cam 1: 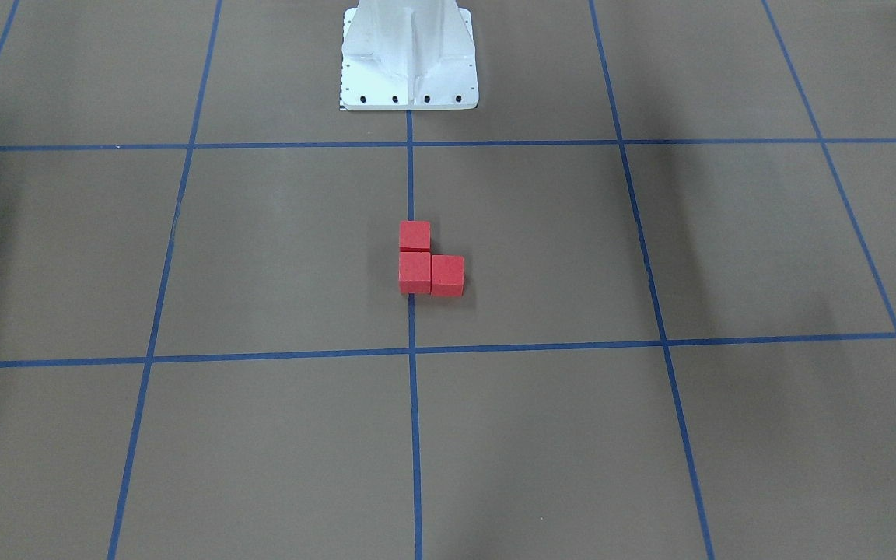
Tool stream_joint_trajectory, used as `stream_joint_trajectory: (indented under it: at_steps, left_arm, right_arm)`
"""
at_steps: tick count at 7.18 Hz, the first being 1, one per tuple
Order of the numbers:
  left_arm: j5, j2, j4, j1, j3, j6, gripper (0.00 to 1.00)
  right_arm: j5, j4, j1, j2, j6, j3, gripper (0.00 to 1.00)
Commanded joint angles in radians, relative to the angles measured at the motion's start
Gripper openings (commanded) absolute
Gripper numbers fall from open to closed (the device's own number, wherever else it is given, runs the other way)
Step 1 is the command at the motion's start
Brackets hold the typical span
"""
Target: Form red blocks into L shape at center
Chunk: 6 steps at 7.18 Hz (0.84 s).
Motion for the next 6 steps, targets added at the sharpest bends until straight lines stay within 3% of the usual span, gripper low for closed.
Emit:
stream_joint_trajectory:
  at_steps: [1, 3, 6]
  left_arm:
    - [-0.005, -0.003, 0.066, -0.020, -0.006, 0.016, 1.00]
    - [-0.005, -0.007, 0.087, -0.022, -0.008, 0.016, 1.00]
    - [0.008, -0.021, 0.087, -0.020, 0.001, 0.015, 1.00]
  right_arm:
    - [0.001, -0.035, 0.004, -0.003, -0.007, 0.002, 1.00]
    - [-0.009, -0.104, 0.013, -0.003, -0.120, 0.003, 1.00]
    - [-0.035, -0.118, 0.010, 0.002, -0.151, 0.006, 1.00]
